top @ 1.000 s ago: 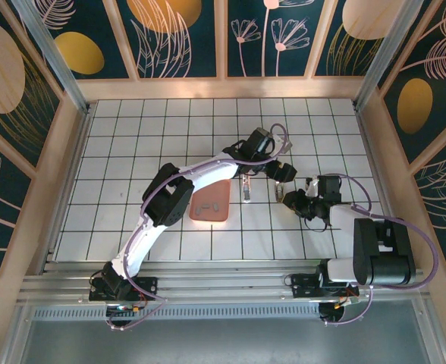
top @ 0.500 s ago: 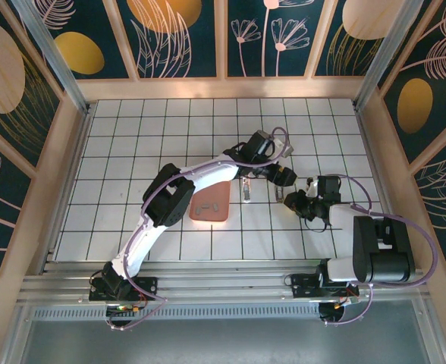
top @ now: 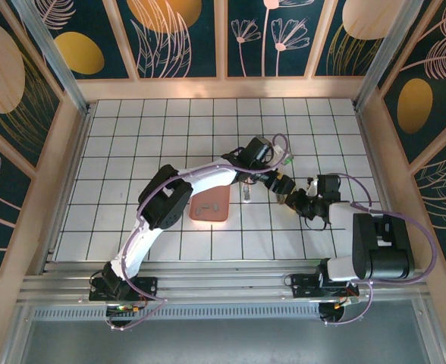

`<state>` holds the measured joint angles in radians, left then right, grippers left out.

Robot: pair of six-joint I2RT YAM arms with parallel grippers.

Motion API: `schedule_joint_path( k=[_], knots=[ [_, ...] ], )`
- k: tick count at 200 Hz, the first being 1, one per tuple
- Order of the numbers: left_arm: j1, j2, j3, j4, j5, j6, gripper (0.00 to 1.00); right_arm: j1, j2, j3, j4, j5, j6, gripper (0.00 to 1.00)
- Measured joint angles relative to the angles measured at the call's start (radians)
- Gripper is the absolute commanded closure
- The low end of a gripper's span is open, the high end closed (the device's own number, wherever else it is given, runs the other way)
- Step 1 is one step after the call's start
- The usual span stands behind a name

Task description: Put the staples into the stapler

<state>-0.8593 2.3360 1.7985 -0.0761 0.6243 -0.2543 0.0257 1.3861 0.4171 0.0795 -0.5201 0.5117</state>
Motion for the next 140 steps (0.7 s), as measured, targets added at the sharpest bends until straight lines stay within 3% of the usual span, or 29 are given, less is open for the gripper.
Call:
schedule_joint_path(
  k=[88,140],
  knots=[
    [-0.007,-0.014,-0.053,0.012,-0.004,0.023,0.20,0.000,0.007,0.004,0.000,-0.002,0.000,0.79],
    [-0.011,-0.050,-0.107,0.011,-0.007,0.037,0.19,0.000,0.006,0.010,-0.008,-0.004,0.000,0.74]
  ],
)
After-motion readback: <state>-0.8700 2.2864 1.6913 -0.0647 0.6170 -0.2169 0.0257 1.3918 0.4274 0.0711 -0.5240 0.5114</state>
